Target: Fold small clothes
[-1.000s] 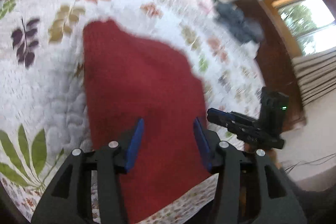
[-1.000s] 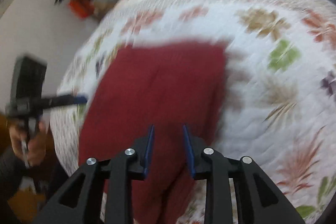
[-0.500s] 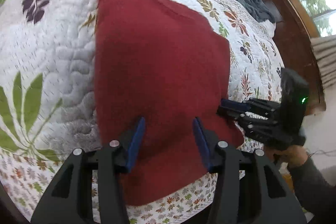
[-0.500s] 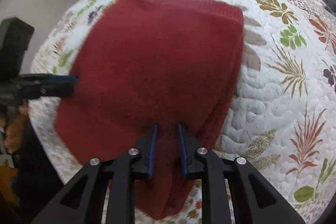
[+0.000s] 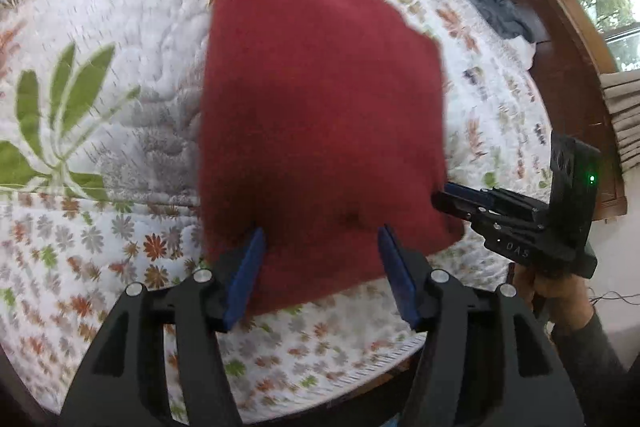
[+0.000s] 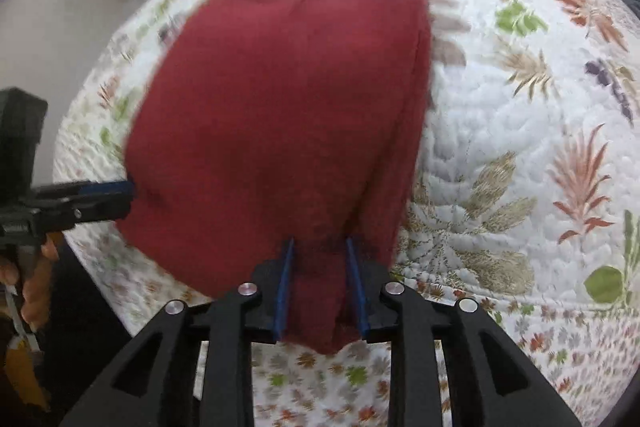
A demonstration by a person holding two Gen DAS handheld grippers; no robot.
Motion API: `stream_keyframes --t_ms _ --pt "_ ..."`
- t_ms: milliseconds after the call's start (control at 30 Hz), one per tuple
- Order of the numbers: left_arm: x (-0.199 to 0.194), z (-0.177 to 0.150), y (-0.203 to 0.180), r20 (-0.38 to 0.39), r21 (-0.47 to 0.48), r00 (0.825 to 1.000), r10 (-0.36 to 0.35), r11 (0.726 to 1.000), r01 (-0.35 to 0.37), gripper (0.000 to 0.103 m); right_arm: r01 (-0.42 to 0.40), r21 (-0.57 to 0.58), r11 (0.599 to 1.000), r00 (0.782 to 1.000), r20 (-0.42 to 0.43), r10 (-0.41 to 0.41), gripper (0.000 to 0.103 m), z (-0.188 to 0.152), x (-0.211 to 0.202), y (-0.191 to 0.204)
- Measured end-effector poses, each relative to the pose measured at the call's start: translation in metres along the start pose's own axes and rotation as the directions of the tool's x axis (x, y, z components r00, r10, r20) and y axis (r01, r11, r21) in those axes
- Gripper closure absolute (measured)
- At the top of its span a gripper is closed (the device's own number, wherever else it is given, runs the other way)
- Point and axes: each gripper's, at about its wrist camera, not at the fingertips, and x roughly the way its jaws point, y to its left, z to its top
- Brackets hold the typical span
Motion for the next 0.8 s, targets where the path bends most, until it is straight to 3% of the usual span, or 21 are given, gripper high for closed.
stream_keyframes --t_ms 67,133,200,267,300,400,467,567,600,700,800 --pt "-0.021 -0.005 -0.011 0.038 0.025 0.999 0.033 0.999 -0.034 0.036 0.008 0.016 1.0 0.999 0.037 -0.009 0.076 -0.003 -0.021 0.003" --pt "-0.044 -0.016 -0.022 0.09 0.056 0.993 0.081 0.995 -0.086 0.028 0.017 0.027 0.999 0.998 0.067 -0.019 0.058 -0.011 -0.041 0.007" --pt "-0.072 -0.035 -0.034 0.149 0.069 0.978 0.149 0.985 -0.16 0.02 0.033 0.044 0.998 0.995 0.095 -0.038 0.031 -0.022 -0.062 0.014" --pt "-0.099 -0.055 -0.046 0.203 0.082 0.955 0.216 0.968 -0.237 0.007 0.074 0.057 0.996 0.991 0.111 -0.08 0.022 -0.041 -0.085 0.024" --pt "-0.109 -0.064 -0.053 0.223 0.092 0.942 0.25 0.957 -0.276 0.007 0.093 0.062 0.994 0.988 0.116 -0.1 0.019 -0.049 -0.095 0.029" --pt "-0.144 -0.095 -0.076 0.294 0.099 0.9 0.322 0.926 -0.364 0.006 0.158 0.082 0.984 0.976 0.137 -0.169 0.013 -0.076 -0.133 0.051" --pt "-0.166 -0.11 -0.089 0.322 0.083 0.876 0.358 0.912 -0.403 0.006 0.218 0.092 0.972 0.953 0.196 -0.232 0.006 -0.087 -0.162 0.069" --pt "-0.197 -0.129 -0.109 0.345 0.049 0.855 0.387 0.902 -0.428 0.005 0.344 0.129 0.93 0.885 0.287 -0.368 0.004 -0.108 -0.207 0.097" --pt "-0.205 -0.134 -0.117 0.338 0.044 0.851 0.402 0.897 -0.441 0.004 0.344 0.137 0.929 0.876 0.309 -0.371 0.004 -0.114 -0.221 0.105" --pt "-0.232 -0.145 -0.142 0.364 0.073 0.836 0.411 0.882 -0.466 0.004 0.291 0.133 0.947 0.884 0.341 -0.32 0.004 -0.12 -0.252 0.118" --pt "-0.258 -0.157 -0.167 0.404 0.109 0.824 0.397 0.874 -0.474 0.004 0.292 0.118 0.949 0.881 0.352 -0.315 0.004 -0.124 -0.275 0.133"
